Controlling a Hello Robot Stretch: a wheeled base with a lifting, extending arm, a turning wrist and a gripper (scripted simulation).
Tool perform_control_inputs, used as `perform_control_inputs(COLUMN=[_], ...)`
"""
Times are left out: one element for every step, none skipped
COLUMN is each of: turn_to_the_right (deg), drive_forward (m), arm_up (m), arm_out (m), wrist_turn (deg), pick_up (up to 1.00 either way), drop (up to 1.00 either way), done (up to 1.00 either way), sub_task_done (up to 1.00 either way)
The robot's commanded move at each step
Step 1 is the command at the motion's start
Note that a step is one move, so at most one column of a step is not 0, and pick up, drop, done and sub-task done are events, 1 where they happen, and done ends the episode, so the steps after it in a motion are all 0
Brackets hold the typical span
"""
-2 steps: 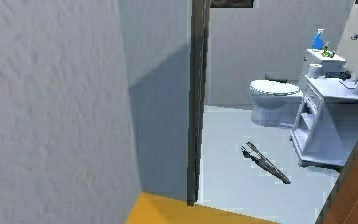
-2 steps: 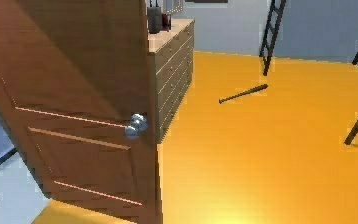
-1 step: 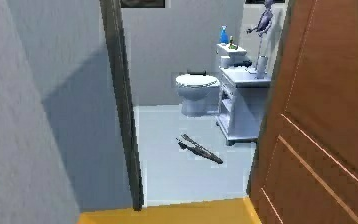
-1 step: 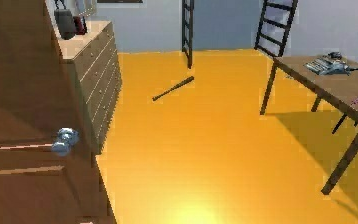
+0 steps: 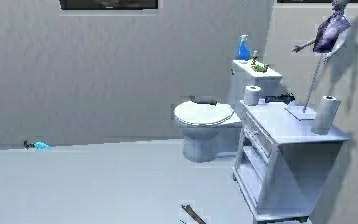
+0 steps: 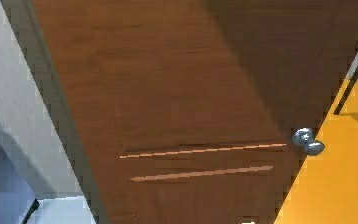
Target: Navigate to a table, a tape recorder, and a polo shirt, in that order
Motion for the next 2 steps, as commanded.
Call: perform_control_inputs(turn_to_the_right=[33.0,0.0], drive_forward=[0.00,0.00], arm_up=[0.00,0.00], arm_out=[0.00,0.00], wrist_turn=[0.0,0.0], pick_up=[0.00,0.00], drop=[0.00,0.00], done=[0.00,1.00], sub_task_done=[0.00,0.00])
